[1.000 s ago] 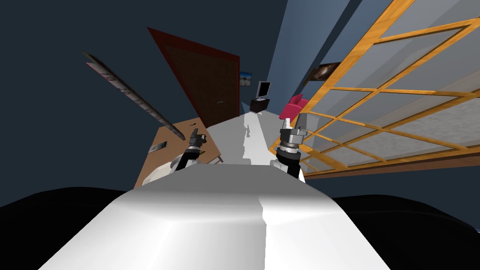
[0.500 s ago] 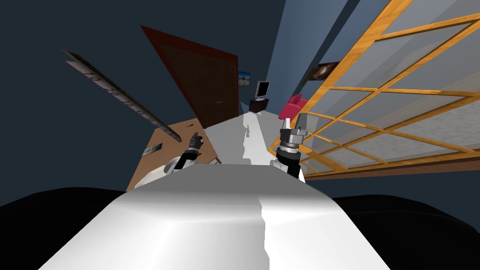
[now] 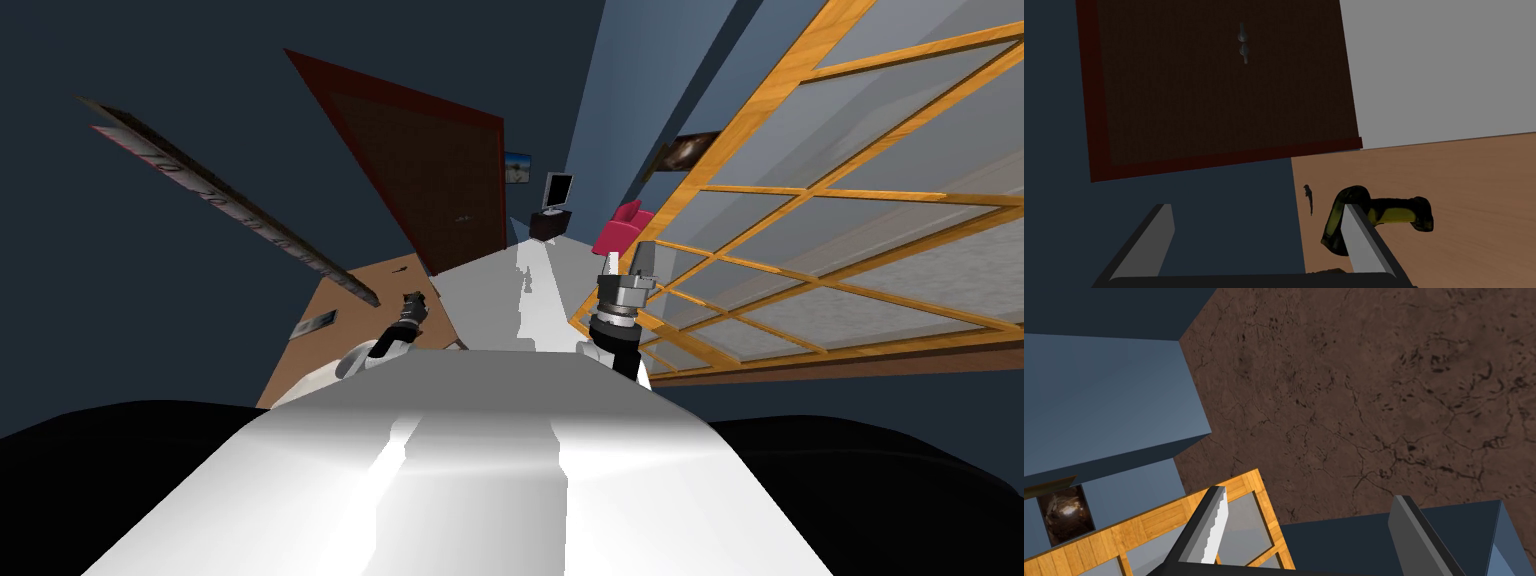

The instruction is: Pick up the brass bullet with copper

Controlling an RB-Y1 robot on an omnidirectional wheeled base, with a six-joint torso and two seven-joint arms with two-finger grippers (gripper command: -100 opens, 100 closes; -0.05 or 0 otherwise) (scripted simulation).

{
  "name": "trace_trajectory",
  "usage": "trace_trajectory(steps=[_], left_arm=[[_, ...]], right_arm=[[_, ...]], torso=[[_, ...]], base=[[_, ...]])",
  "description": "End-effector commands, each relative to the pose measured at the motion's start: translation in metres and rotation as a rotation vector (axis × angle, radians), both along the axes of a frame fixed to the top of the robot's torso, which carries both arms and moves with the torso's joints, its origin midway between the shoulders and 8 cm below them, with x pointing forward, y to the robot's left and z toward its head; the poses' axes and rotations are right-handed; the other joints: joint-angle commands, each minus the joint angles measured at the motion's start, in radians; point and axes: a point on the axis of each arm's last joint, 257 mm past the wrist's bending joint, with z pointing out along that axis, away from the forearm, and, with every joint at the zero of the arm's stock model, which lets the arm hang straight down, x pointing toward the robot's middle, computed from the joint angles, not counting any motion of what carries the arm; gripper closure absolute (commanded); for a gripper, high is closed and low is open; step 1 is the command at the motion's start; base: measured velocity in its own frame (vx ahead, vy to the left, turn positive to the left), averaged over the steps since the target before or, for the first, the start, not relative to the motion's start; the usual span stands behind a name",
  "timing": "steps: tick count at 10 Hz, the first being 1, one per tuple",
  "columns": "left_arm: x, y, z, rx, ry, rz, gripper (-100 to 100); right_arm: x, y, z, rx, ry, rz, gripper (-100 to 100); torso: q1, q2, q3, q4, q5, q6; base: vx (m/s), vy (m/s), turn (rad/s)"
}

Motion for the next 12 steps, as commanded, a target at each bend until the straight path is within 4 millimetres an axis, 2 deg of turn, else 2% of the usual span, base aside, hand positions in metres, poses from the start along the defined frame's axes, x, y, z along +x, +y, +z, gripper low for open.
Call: trace_trajectory(steps=[1, 2, 3, 4, 5, 6, 7, 8, 9, 10, 11, 12], left_arm=[[-0.008, 0.025, -0.023, -0.011, 0.074, 0.043, -100], [-0.013, 0.03, -0.037, -0.02, 0.113, 0.056, -100], [-0.02, 0.047, -0.051, -0.029, 0.16, 0.087, -100], [-0.023, 0.049, -0.059, -0.036, 0.186, 0.095, -100], [-0.031, 0.065, -0.072, -0.048, 0.231, 0.127, -100], [-0.034, 0.067, -0.079, -0.054, 0.254, 0.135, -100], [-0.044, 0.084, -0.093, -0.069, 0.299, 0.169, -100], [-0.046, 0.084, -0.098, -0.074, 0.318, 0.174, -100], [-0.057, 0.1, -0.111, -0.094, 0.367, 0.209, -100], [-0.06, 0.1, -0.115, -0.097, 0.379, 0.213, -100], [-0.072, 0.115, -0.128, -0.119, 0.426, 0.249, -100], [-0.073, 0.115, -0.131, -0.122, 0.436, 0.252, -100]], right_arm=[[0.0, 0.0, 0.0, 0.0, 0.0, 0.0, 0], [0.0, 0.0, 0.0, 0.0, 0.0, 0.0, 0], [0.0, 0.0, 0.0, 0.0, 0.0, 0.0, 0], [0.0, 0.0, 0.0, 0.0, 0.0, 0.0, 0], [0.0, 0.0, 0.0, 0.0, 0.0, 0.0, 0], [0.0, 0.0, 0.0, 0.0, 0.0, 0.0, 0], [0.0, 0.0, 0.0, 0.0, 0.0, 0.0, 0], [0.0, 0.0, 0.0, 0.0, 0.0, 0.0, 0], [0.0, 0.0, 0.0, 0.0, 0.0, 0.0, 0], [0.0, 0.0, 0.0, 0.0, 0.0, 0.0, 0], [0.0, 0.0, 0.0, 0.0, 0.0, 0.0, 0], [0.0, 0.0, 0.0, 0.0, 0.0, 0.0, 0]], torso=[[0.0, 0.0, 0.0, 0.0, 0.0, 0.0], [-0.001, -0.001, -0.001, 0.0, 0.0, 0.0], [0.0, -0.001, 0.0, 0.0, 0.0, 0.0], [0.0, -0.001, -0.001, 0.0, 0.0, 0.0], [0.001, 0.0, 0.0, 0.0, 0.0, 0.0], [0.001, 0.0, 0.0, 0.0, 0.0, 0.0], [0.002, 0.001, 0.0, 0.0, 0.0, 0.0], [0.002, 0.001, 0.0, 0.0, 0.0, 0.0], [0.002, 0.001, 0.001, 0.0, 0.0, 0.0], [0.002, 0.001, 0.001, 0.0, 0.0, 0.0], [0.003, 0.002, 0.001, 0.0, 0.0, 0.0], [0.003, 0.001, 0.001, 0.0, 0.001, 0.0]], base=[[0.085, -0.071, -0.039], [0.07, -0.05, -0.008], [0.077, -0.035, -0.025], [0.057, -0.026, -0.013], [0.056, -0.033, -0.035], [0.048, -0.023, -0.01], [0.05, -0.025, -0.03], [0.041, -0.02, -0.01], [0.047, -0.014, -0.029], [0.035, -0.006, -0.011], [0.044, -0.002, -0.024], [0.039, -0.002, -0.017]])
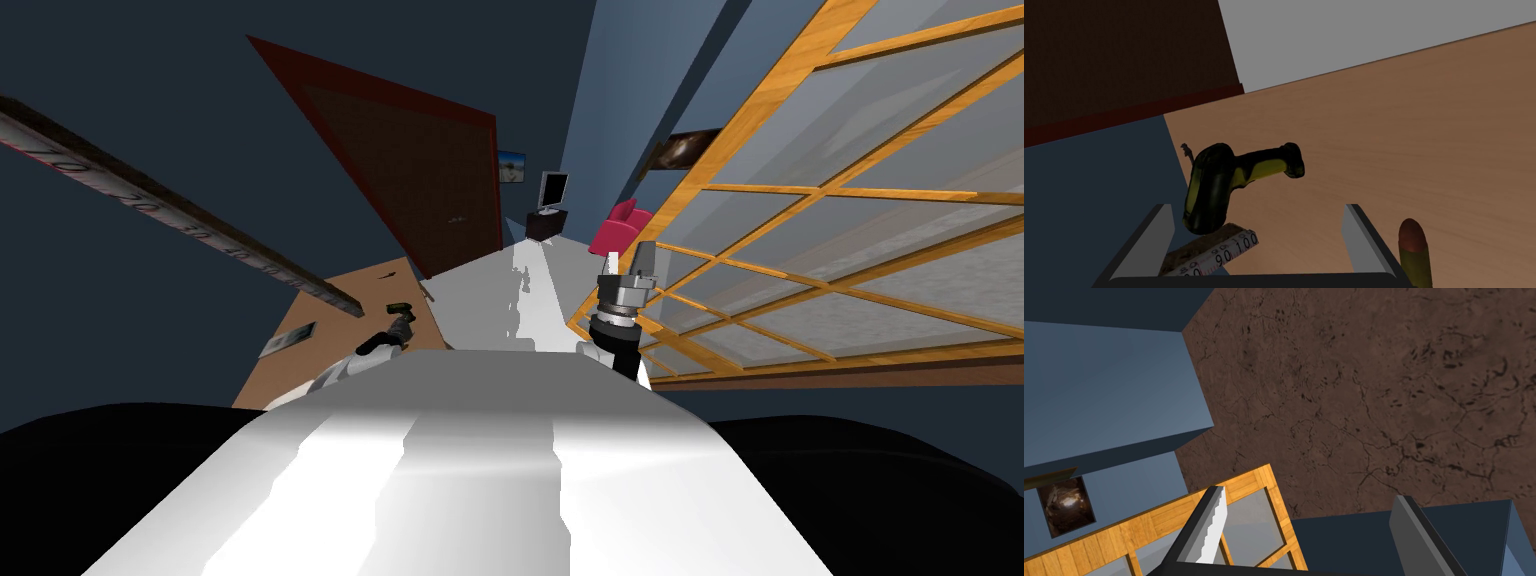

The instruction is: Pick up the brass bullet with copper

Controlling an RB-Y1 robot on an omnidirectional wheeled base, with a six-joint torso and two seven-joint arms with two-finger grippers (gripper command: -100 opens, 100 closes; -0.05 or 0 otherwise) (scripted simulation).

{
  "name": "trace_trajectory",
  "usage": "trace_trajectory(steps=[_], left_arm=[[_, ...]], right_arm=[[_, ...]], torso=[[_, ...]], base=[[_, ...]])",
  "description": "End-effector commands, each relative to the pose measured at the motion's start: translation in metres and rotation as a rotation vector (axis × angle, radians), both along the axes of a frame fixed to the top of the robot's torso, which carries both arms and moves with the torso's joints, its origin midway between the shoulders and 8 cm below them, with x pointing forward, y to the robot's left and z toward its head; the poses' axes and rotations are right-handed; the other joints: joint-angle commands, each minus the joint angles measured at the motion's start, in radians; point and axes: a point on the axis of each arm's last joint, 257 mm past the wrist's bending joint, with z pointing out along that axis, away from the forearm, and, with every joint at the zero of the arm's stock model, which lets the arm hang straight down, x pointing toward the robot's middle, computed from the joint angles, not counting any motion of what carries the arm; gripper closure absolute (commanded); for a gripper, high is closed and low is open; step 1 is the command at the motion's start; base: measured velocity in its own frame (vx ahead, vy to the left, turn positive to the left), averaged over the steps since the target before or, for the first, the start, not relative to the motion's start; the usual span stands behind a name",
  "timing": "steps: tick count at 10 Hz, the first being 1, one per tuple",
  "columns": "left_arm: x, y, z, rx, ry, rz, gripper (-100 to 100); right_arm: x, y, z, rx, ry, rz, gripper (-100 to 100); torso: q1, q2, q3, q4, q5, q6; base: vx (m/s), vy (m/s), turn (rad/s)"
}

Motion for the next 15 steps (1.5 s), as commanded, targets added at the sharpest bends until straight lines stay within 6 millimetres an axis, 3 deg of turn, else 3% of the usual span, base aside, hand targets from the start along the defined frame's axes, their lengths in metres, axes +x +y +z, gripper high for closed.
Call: trace_trajectory(steps=[1, 2, 6, 9, 11, 12, 15], left_arm=[[-0.015, 0.016, -0.016, -0.029, 0.06, 0.044, -100], [-0.018, 0.017, -0.019, -0.031, 0.067, 0.048, -100], [-0.057, 0.044, -0.055, -0.113, 0.196, 0.16, -100], [-0.072, 0.049, -0.067, -0.148, 0.242, 0.196, -100], [-0.096, 0.055, -0.086, -0.211, 0.308, 0.259, -100], [-0.096, 0.054, -0.087, -0.212, 0.309, 0.259, -100], [-0.125, 0.053, -0.11, -0.305, 0.386, 0.335, -100]], right_arm=[[0.0, 0.0, 0.0, 0.0, 0.0, 0.0, 0], [0.0, 0.0, 0.0, 0.0, 0.0, 0.0, 0], [0.0, 0.0, 0.0, 0.0, 0.0, 0.0, 0], [0.0, 0.0, 0.0, 0.0, 0.0, 0.0, 0], [0.0, 0.0, 0.0, 0.0, 0.0, 0.0, 0], [0.0, 0.0, 0.0, 0.0, 0.0, 0.0, 0], [0.0, 0.0, 0.0, 0.0, 0.0, 0.0, 0]], torso=[[0.0, 0.0, 0.0, 0.0, 0.0, 0.0], [0.0, 0.0, 0.0, 0.0, 0.0, 0.0], [0.001, 0.0, 0.0, 0.0, 0.0, 0.0], [0.002, 0.001, 0.001, 0.0, 0.0, 0.0], [0.002, 0.002, 0.001, 0.0, 0.0, 0.0], [0.003, 0.001, 0.001, 0.0, 0.001, 0.0], [0.004, 0.002, 0.001, 0.001, 0.001, 0.0]], base=[[0.035, -0.003, -0.026], [0.031, 0.002, -0.012], [0.038, 0.015, -0.03], [0.017, 0.024, -0.018], [0.021, 0.032, -0.029], [0.016, 0.043, -0.017], [0.007, 0.061, -0.036]])
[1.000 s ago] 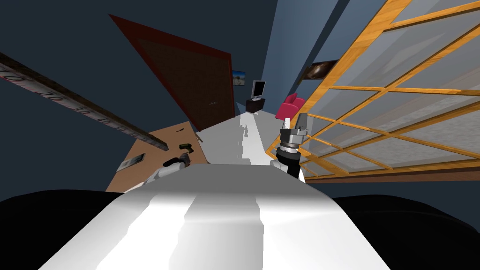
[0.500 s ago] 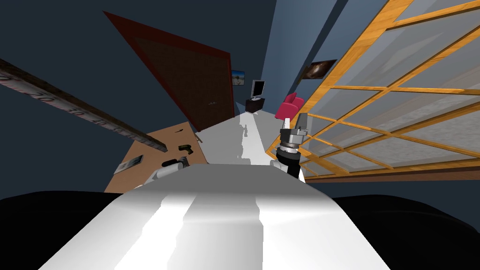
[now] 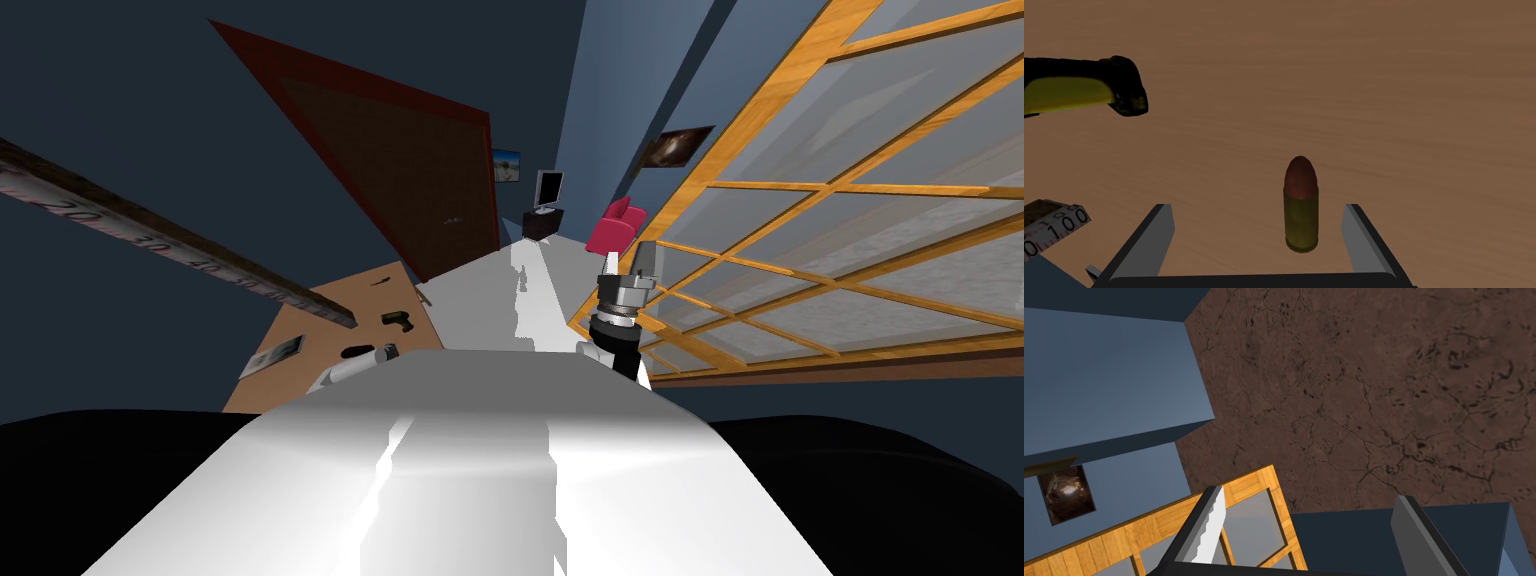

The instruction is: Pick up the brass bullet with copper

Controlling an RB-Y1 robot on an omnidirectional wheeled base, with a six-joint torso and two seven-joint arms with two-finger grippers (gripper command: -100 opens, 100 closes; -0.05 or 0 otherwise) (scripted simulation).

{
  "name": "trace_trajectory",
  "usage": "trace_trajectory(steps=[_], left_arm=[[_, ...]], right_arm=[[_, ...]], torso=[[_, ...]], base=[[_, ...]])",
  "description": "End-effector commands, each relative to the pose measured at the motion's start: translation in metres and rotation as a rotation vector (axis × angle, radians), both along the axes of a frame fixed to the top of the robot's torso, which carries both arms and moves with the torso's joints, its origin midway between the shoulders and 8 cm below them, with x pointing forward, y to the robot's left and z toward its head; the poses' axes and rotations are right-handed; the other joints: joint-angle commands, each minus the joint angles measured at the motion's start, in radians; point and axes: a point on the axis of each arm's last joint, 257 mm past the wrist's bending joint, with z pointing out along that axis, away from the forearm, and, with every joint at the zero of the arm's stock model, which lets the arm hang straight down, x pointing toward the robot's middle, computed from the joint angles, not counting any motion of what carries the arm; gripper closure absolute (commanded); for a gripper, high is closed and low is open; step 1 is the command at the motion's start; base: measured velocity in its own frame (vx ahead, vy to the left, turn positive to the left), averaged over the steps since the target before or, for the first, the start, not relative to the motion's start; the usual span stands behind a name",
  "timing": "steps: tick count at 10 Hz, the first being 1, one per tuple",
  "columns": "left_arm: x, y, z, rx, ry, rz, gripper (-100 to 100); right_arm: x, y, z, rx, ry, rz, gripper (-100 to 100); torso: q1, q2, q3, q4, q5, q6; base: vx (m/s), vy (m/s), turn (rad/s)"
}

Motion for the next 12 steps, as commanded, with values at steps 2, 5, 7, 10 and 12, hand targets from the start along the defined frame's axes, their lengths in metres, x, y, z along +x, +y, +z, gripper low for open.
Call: trace_trajectory(steps=[2, 5, 7, 10, 12], left_arm=[[-0.019, -0.007, -0.017, -0.073, 0.05, 0.058, -100], [-0.034, -0.018, -0.032, -0.143, 0.087, 0.109, -100], [-0.031, -0.015, -0.029, -0.129, 0.08, 0.099, 0], [-0.031, -0.027, -0.049, -0.128, 0.081, 0.096, -100], [-0.031, -0.025, -0.046, -0.128, 0.081, 0.096, 100]], right_arm=[[0.0, 0.0, 0.0, 0.0, 0.0, 0.0, 0], [0.0, 0.0, 0.0, 0.0, 0.0, 0.0, 0], [0.0, 0.0, 0.0, 0.0, 0.0, 0.0, 0], [0.0, 0.0, 0.0, 0.0, 0.0, 0.0, 0], [0.0, 0.0, 0.0, 0.0, 0.0, 0.0, 0]], torso=[[0.0, 0.0, 0.0, 0.0, 0.0, 0.0], [0.0, 0.001, 0.001, 0.0, 0.0, 0.0], [-0.003, 0.001, 0.0, 0.0, 0.0, 0.0], [-0.002, -0.001, -0.001, 0.0, 0.0, 0.0], [-0.003, -0.001, -0.001, 0.0, -0.001, 0.0]], base=[[0.006, 0.07, -0.028], [-0.011, 0.073, -0.027], [-0.001, 0.021, -0.005], [0.026, 0.049, 0.01], [0.008, 0.012, -0.001]])
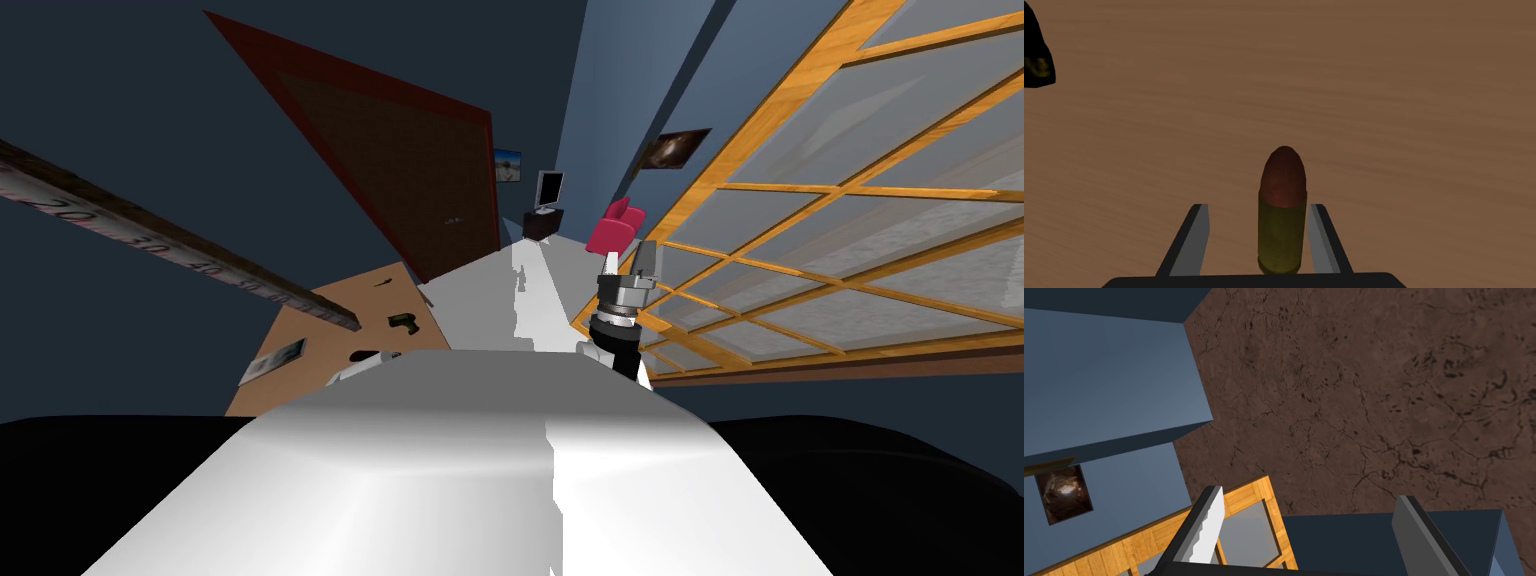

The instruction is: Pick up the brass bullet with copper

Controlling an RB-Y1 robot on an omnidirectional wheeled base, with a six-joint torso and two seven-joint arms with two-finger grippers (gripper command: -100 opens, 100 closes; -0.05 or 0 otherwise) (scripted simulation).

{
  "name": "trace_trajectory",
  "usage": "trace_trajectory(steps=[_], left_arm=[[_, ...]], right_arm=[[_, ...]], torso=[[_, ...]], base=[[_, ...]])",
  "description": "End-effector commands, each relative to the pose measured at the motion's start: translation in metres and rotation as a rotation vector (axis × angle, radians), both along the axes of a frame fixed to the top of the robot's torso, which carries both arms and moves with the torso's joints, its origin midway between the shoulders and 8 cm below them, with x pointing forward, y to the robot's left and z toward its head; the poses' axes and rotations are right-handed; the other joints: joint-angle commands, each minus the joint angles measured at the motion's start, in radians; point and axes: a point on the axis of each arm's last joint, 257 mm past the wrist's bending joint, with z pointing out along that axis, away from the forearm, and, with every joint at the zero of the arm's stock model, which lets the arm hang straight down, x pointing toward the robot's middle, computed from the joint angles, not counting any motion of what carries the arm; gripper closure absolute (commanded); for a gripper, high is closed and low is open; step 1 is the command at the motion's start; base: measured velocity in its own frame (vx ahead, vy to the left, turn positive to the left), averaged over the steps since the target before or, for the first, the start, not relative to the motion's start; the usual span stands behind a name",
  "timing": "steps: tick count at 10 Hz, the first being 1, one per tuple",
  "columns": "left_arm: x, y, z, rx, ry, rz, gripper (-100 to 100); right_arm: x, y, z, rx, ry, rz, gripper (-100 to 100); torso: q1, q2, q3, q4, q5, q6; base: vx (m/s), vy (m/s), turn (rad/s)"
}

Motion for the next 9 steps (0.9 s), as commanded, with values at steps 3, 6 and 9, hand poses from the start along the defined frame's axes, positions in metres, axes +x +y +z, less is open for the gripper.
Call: trace_trajectory(steps=[3, 6, 9], left_arm=[[0.0, 0.0, 0.0, 0.001, -0.001, 0.0, 100], [0.0, 0.006, 0.01, -0.001, 0.0, 0.002, 100], [0.0, 0.007, 0.012, 0.0, -0.001, 0.002, 0]], right_arm=[[0.0, 0.0, 0.0, 0.0, 0.0, 0.0, 0], [0.0, 0.0, 0.0, 0.0, 0.0, 0.0, 0], [0.0, 0.0, 0.0, 0.0, 0.0, 0.0, 0]], torso=[[0.0, 0.0, 0.0, 0.0, 0.001, 0.0], [0.0, 0.0, 0.0, 0.0, 0.0, 0.0], [-0.003, 0.002, 0.001, 0.0, 0.0, 0.0]], base=[[0.0, 0.0, 0.0], [-0.008, -0.014, -0.006], [-0.015, -0.036, 0.0]])
